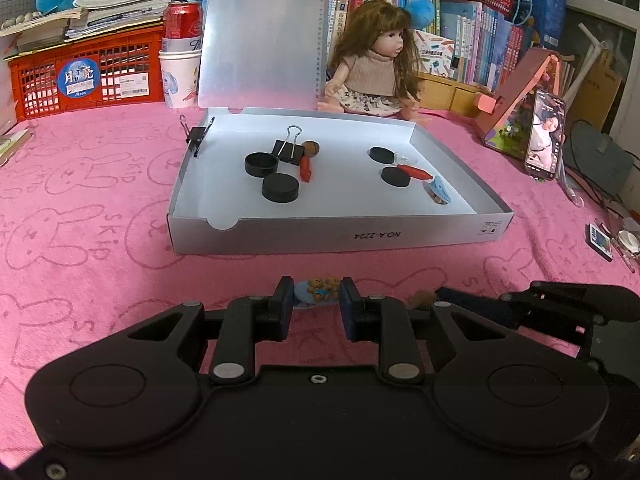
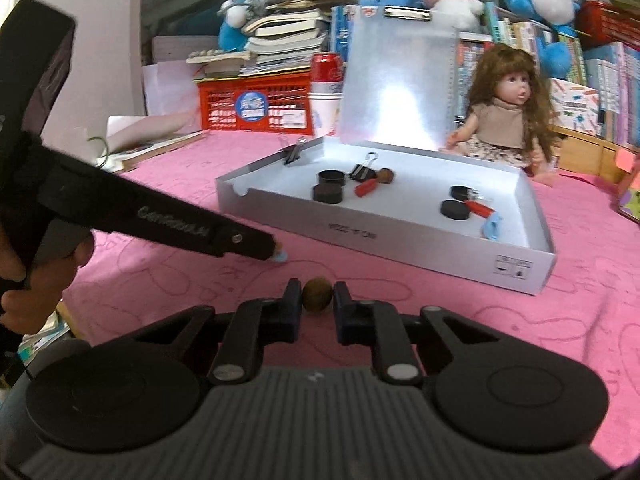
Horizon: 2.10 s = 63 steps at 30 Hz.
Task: Organize rigid objects
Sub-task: 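Carry the bear badge and walnut over the white box with both tools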
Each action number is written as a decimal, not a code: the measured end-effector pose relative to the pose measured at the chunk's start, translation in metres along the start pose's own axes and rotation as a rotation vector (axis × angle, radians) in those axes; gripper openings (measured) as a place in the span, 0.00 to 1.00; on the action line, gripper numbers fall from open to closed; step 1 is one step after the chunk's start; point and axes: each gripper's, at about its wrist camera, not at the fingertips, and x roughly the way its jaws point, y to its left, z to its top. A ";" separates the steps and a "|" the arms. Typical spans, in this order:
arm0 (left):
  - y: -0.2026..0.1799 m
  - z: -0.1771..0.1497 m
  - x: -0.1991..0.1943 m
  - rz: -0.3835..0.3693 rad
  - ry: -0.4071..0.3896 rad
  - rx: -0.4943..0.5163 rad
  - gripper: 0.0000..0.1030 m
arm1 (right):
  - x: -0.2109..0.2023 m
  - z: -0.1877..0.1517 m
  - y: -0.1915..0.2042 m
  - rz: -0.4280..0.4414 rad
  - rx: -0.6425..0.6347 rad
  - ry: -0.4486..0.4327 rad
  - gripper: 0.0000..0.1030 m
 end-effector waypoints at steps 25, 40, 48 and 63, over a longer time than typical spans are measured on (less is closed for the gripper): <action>-0.027 -0.002 -0.007 -0.047 -0.042 0.009 0.23 | -0.012 0.008 -0.024 -0.120 0.074 -0.037 0.20; -0.035 -0.027 -0.004 -0.027 -0.043 0.043 0.37 | -0.012 0.002 -0.025 -0.142 0.089 -0.029 0.20; -0.051 -0.042 -0.004 0.087 -0.141 -0.005 0.54 | -0.014 -0.002 -0.029 -0.170 0.106 -0.044 0.20; -0.077 -0.046 0.009 0.155 -0.173 0.121 0.33 | -0.017 -0.004 -0.040 -0.188 0.147 -0.055 0.20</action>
